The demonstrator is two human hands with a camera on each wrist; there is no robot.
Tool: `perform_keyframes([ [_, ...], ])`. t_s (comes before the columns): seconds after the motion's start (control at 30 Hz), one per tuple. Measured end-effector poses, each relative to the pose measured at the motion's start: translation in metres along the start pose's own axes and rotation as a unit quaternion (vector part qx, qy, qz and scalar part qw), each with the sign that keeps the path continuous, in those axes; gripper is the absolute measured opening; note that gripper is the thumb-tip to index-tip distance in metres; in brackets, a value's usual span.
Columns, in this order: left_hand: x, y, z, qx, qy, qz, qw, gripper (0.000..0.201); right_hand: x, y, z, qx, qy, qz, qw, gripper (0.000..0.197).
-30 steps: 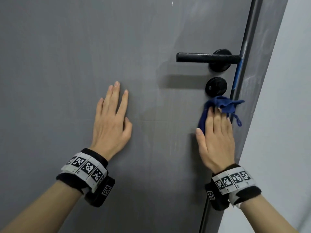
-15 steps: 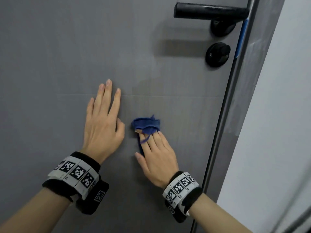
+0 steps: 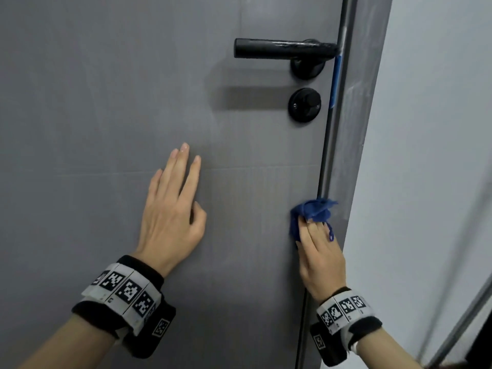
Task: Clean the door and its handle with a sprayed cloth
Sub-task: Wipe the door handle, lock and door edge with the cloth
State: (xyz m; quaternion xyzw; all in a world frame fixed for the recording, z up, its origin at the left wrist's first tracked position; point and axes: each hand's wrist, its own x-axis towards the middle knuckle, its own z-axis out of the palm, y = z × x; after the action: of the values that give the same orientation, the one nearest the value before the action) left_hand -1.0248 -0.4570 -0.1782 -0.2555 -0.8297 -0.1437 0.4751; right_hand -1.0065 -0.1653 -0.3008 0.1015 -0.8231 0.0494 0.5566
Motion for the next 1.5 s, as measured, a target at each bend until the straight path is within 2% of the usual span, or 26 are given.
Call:
perform_keyframes([
  [0.1, 0.011, 0.011, -0.004, -0.029, 0.007, 0.015, 0.999, 0.079, 0.009, 0.011, -0.01, 0.04, 0.099, -0.02, 0.994, 0.045],
  [0.2, 0.024, 0.03, -0.003, -0.059, 0.007, 0.048, 0.997, 0.076, 0.021, 0.019, -0.032, 0.05, 0.132, -0.063, 0.988, 0.034],
  [0.27, 0.031, 0.045, 0.002, -0.068, 0.0, 0.064, 0.996, 0.076, 0.023, 0.026, -0.051, 0.062, 0.162, -0.058, 0.983, 0.028],
  [0.3, 0.033, 0.052, 0.005, -0.071, -0.004, 0.071, 0.995, 0.076, 0.022, 0.03, -0.061, 0.071, 0.186, -0.03, 0.98, 0.028],
  [0.37, 0.037, 0.062, 0.013, -0.07, -0.015, 0.08, 0.994, 0.076, 0.015, 0.04, -0.077, 0.114, 0.239, 0.077, 0.961, 0.032],
  [0.4, 0.038, 0.066, 0.017, -0.069, -0.023, 0.084, 0.994, 0.077, 0.01, 0.044, -0.082, 0.166, 0.261, 0.152, 0.939, 0.034],
  [0.47, 0.04, 0.072, 0.023, -0.064, -0.037, 0.092, 0.993, 0.076, 0.005, 0.048, -0.084, 0.292, 0.299, 0.299, 0.858, 0.037],
  [0.5, 0.04, 0.074, 0.025, -0.059, -0.043, 0.097, 0.993, 0.076, 0.005, 0.047, -0.08, 0.334, 0.297, 0.345, 0.825, 0.038],
  [0.53, 0.041, 0.076, 0.027, -0.052, -0.049, 0.104, 0.992, 0.075, 0.004, 0.042, -0.074, 0.348, 0.271, 0.363, 0.821, 0.04],
  [0.67, 0.047, 0.077, 0.031, -0.031, -0.057, 0.11, 0.992, 0.073, -0.01, 0.018, -0.047, 0.293, 0.057, 0.263, 0.917, 0.042],
  [0.73, 0.048, 0.074, 0.033, -0.027, -0.061, 0.107, 0.992, 0.073, -0.014, 0.023, -0.043, 0.259, 0.024, 0.22, 0.94, 0.043],
  [0.83, 0.05, 0.069, 0.034, -0.012, -0.062, 0.12, 0.991, 0.071, -0.013, 0.041, -0.043, 0.142, 0.035, 0.143, 0.979, 0.039],
  [0.9, 0.051, 0.068, 0.035, -0.007, -0.061, 0.125, 0.99, 0.07, -0.007, 0.046, -0.042, 0.123, 0.04, 0.163, 0.978, 0.036],
  [1.0, 0.051, 0.068, 0.037, -0.002, -0.061, 0.119, 0.991, 0.072, 0.0, 0.04, -0.042, 0.182, 0.036, 0.24, 0.953, 0.04],
  [1.1, 0.05, 0.069, 0.039, 0.01, -0.07, 0.112, 0.991, 0.076, 0.006, 0.034, -0.036, 0.18, 0.047, 0.262, 0.947, 0.051],
  [1.23, 0.051, 0.07, 0.038, 0.034, -0.087, 0.108, 0.99, 0.079, 0.022, 0.03, -0.027, 0.178, 0.091, 0.288, 0.937, 0.047],
  [1.37, 0.053, 0.067, 0.039, 0.06, -0.097, 0.116, 0.987, 0.084, 0.047, 0.027, -0.029, 0.18, 0.117, 0.289, 0.933, 0.039],
  [1.5, 0.054, 0.066, 0.038, 0.072, -0.091, 0.125, 0.985, 0.084, 0.097, 0.032, -0.046, 0.18, 0.15, 0.261, 0.936, 0.034],
])
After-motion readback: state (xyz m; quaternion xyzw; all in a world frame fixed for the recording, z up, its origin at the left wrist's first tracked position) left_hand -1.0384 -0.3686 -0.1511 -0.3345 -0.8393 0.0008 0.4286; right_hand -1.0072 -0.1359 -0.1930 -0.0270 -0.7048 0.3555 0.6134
